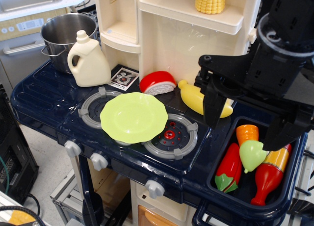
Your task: Put pear on plate
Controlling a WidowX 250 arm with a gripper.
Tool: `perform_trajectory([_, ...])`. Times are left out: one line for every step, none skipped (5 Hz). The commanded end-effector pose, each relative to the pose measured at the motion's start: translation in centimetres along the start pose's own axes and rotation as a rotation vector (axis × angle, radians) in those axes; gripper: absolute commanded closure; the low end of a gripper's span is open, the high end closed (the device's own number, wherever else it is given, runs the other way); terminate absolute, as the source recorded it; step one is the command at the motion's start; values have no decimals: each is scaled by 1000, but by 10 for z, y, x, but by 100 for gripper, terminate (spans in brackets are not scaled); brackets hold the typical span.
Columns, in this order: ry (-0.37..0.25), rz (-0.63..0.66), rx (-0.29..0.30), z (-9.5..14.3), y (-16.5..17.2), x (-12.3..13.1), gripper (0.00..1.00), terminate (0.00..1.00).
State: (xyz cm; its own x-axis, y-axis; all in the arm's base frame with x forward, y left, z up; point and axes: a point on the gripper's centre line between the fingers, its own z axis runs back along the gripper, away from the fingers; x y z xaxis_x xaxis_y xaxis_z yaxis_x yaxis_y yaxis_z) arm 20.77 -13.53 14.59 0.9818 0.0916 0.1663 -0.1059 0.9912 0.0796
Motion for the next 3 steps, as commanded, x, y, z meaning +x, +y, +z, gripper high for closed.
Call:
perform_trajectory([0,0,0,0,0,0,0,0])
perform_trajectory([-78,-58,-21,-18,-10,21,0,0])
perform_trajectory([-112,-104,-86,-36,-16,37,0,0])
